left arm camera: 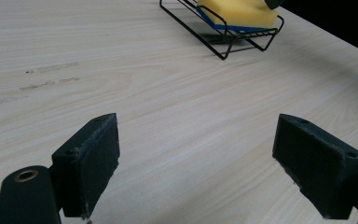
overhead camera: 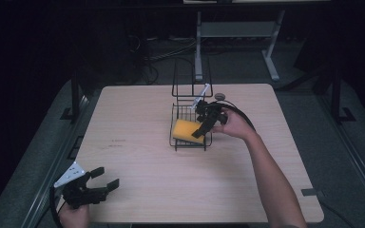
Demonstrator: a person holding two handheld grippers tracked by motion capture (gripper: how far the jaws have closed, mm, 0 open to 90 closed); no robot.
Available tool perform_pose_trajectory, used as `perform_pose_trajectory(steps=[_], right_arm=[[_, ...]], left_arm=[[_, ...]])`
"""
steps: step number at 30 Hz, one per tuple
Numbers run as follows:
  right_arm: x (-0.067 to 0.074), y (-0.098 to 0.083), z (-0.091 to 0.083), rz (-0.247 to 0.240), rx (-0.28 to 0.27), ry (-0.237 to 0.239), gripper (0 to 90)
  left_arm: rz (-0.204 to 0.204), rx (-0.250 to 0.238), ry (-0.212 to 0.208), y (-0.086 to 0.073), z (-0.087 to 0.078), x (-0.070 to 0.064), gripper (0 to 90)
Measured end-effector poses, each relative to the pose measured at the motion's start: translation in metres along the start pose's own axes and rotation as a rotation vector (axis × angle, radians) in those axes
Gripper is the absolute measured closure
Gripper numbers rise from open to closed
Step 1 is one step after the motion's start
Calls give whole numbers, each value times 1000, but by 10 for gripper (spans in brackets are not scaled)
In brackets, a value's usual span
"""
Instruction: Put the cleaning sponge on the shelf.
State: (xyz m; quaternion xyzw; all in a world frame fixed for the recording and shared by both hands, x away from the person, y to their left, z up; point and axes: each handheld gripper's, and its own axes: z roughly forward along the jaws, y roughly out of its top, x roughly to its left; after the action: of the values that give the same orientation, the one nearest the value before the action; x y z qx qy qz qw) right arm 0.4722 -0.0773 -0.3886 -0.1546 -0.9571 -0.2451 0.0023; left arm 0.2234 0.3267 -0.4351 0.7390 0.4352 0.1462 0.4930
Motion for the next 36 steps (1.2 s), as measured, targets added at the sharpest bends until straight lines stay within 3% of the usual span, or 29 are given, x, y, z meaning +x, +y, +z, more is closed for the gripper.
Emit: perform_pose_trajectory(steps=[5, 21, 26, 36], right_arm=[[-2, -8, -2, 18, -25, 7, 180], [-3, -15, -5, 19, -27, 8, 180], [-3, -20, -5, 25, -56, 7, 180], [-5, -32, -15, 65, -70, 2, 180]], left_arm=[[2, 0, -3, 0, 1, -1, 140], [2, 3, -3, 1, 2, -1, 140], [1, -1, -1, 2, 3, -1, 141], [5, 6, -8, 3, 6, -1, 140]])
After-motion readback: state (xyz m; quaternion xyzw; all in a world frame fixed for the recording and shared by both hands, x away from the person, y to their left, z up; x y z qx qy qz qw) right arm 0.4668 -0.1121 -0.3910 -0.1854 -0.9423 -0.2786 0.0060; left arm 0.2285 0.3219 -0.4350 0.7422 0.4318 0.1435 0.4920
